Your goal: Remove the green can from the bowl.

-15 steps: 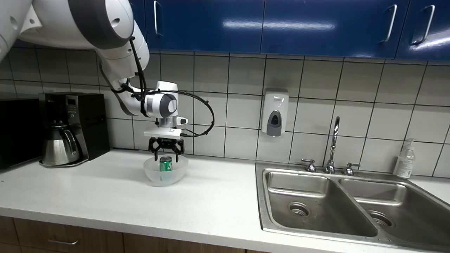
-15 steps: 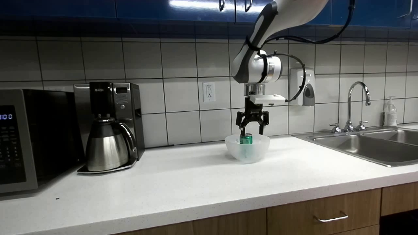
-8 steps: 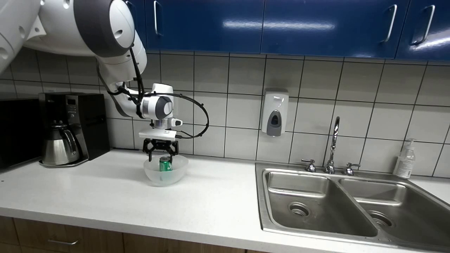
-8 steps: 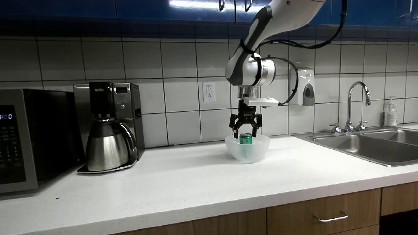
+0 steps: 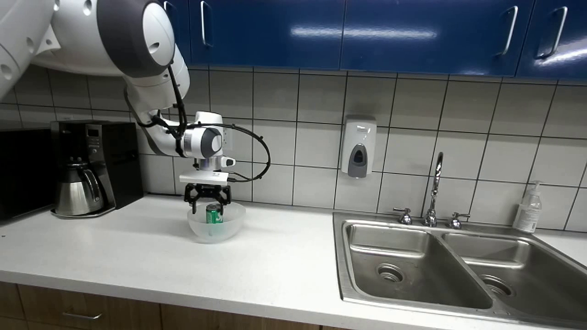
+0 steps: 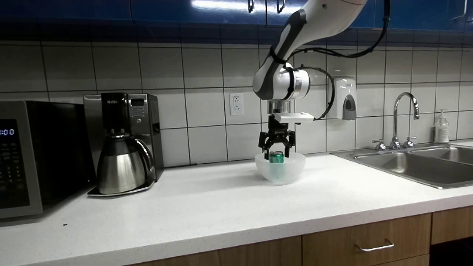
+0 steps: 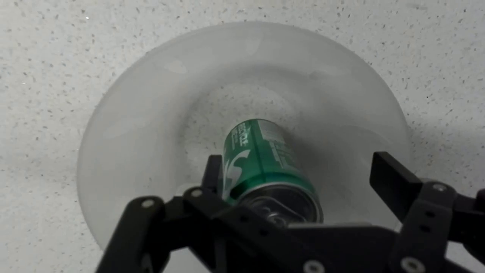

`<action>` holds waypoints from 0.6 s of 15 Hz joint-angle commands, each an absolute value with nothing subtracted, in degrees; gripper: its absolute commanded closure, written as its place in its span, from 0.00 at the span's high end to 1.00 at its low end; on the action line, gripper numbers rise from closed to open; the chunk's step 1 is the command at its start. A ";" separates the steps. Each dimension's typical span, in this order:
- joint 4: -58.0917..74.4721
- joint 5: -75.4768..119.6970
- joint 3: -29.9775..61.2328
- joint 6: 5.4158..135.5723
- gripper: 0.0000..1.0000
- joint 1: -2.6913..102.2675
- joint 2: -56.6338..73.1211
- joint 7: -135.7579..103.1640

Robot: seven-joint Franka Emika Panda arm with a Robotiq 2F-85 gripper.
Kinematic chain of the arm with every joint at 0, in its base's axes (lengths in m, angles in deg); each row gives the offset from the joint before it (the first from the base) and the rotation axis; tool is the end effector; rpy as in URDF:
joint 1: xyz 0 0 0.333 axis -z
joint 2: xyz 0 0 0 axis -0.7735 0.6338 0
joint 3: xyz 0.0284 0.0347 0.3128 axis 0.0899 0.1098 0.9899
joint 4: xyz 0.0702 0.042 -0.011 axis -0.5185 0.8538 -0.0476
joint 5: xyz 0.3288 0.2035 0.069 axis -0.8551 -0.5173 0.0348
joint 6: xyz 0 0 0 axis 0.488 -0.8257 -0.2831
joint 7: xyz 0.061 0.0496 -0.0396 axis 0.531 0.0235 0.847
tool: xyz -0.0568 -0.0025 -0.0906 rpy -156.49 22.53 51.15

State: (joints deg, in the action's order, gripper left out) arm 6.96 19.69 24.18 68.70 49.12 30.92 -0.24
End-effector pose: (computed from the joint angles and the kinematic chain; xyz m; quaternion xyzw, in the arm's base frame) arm 0.6989 0.0672 0.2387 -0.9887 -0.1464 -0.0235 0.0207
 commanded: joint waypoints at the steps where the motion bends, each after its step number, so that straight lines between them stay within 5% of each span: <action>1: 5.57 21.71 23.49 68.44 1.00 48.76 31.73 0.25; 9: 4.06 22.93 22.75 70.01 1.00 49.01 33.28 0.00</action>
